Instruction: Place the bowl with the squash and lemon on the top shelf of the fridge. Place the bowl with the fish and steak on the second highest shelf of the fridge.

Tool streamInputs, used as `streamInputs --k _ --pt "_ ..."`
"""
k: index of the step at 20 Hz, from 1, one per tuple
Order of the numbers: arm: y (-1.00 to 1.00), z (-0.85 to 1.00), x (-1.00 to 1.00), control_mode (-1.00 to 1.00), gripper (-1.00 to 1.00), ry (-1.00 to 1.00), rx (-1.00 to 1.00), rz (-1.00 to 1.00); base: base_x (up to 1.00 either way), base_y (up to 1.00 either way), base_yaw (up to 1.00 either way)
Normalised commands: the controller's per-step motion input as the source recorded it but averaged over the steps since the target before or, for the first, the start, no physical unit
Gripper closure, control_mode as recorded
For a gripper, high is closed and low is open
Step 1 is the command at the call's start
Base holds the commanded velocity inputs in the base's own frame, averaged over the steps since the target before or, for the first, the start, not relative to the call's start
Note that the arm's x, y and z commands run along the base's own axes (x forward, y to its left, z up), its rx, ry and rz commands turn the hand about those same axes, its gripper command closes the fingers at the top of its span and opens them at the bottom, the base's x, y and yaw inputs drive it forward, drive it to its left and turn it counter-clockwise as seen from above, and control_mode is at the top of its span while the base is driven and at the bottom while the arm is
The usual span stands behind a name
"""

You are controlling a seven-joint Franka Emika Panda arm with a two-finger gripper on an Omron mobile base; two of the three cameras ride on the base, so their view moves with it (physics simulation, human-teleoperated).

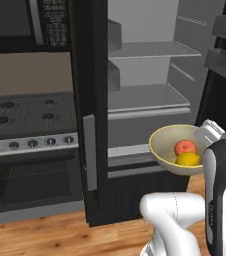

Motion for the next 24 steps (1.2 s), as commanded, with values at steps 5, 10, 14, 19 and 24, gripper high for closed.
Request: streamInputs --k 5,10,14,19,24 --pt "0.0 0.0 0.0 1.0 1.0 0.0 0.0 0.0 0.97 -0.01 0.0" --pt "0.0 0.0 0.0 1.0 1.0 0.0 0.0 0.0 0.71 -0.01 0.0" --pt "0.0 0.0 0.0 1.0 1.0 0.0 0.0 0.0 0.5 -0.07 0.0" --pt "-0.01 0.27 0.07 -1.0 1.0 -0.01 0.0 0.0 0.06 -0.02 0.0" --pt "-0.08 0.85 0.0 -1.0 1.0 0.0 0.0 -0.03 0.0 0.0 0.0"
